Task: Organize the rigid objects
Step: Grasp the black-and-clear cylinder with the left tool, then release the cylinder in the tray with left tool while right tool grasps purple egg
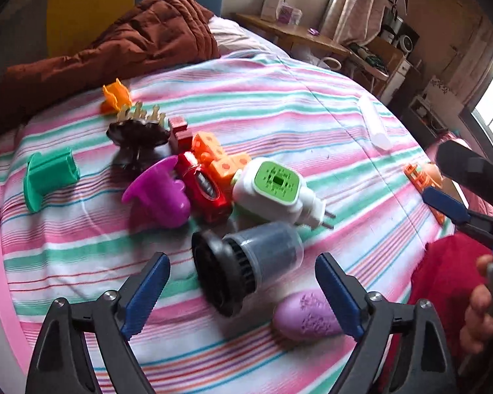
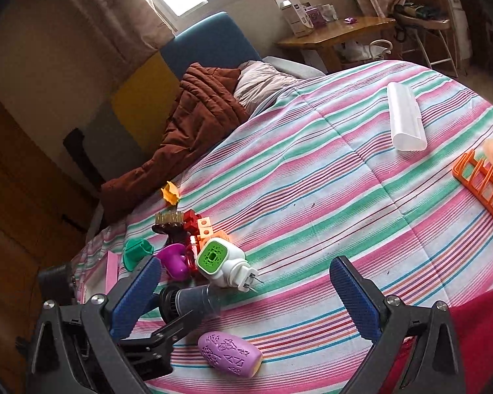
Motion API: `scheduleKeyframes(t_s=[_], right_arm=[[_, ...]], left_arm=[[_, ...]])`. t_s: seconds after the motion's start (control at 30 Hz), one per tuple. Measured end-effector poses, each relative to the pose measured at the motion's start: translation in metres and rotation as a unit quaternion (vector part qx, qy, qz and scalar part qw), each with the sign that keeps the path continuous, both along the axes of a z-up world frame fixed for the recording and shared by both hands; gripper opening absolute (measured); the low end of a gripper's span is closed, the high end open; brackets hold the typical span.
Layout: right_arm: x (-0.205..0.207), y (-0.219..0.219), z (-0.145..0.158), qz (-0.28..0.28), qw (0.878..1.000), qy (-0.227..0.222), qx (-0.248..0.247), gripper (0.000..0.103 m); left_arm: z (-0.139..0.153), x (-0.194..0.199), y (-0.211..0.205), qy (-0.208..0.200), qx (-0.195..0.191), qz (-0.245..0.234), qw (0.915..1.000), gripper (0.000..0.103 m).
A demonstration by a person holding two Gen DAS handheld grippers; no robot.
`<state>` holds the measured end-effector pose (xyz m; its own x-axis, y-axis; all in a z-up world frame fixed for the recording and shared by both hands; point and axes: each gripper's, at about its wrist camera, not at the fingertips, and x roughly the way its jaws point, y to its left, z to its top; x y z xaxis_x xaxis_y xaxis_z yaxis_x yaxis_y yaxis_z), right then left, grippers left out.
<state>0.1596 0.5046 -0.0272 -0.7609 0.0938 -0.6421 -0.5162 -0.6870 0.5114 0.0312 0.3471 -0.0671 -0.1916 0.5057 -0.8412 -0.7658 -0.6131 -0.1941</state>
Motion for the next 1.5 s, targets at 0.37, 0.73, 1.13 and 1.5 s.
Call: scheduleKeyframes(t_s=[0.37, 0.73, 1.13, 1.5], right_arm=[[0.003, 0.005, -0.002, 0.001, 1.0, 0.008, -0.019, 0.103], [-0.032, -0.027, -0.033, 0.103, 0.991, -0.082, -0.01, 0.103], [-0.066, -0.096, -0.078, 0.247, 0.936, -0.231, 0.101, 0.083], [-0.062, -0.092, -0.079, 0.249, 0.922, -0.25, 0.158, 0.063]], left_arm=[[-0.028, -0.005, 0.023, 0.011, -0.054, 0.043, 0.9976, 0.089], [-0.019, 0.001, -0.03, 0.041, -0.038, 0.028, 0.998, 0.081], [0.017, 0.007, -0.105, 0.083, 0.001, 0.058, 0.9948, 0.081], [0.042, -0.002, -0.164, 0.102, 0.021, 0.114, 0.988, 0.081]])
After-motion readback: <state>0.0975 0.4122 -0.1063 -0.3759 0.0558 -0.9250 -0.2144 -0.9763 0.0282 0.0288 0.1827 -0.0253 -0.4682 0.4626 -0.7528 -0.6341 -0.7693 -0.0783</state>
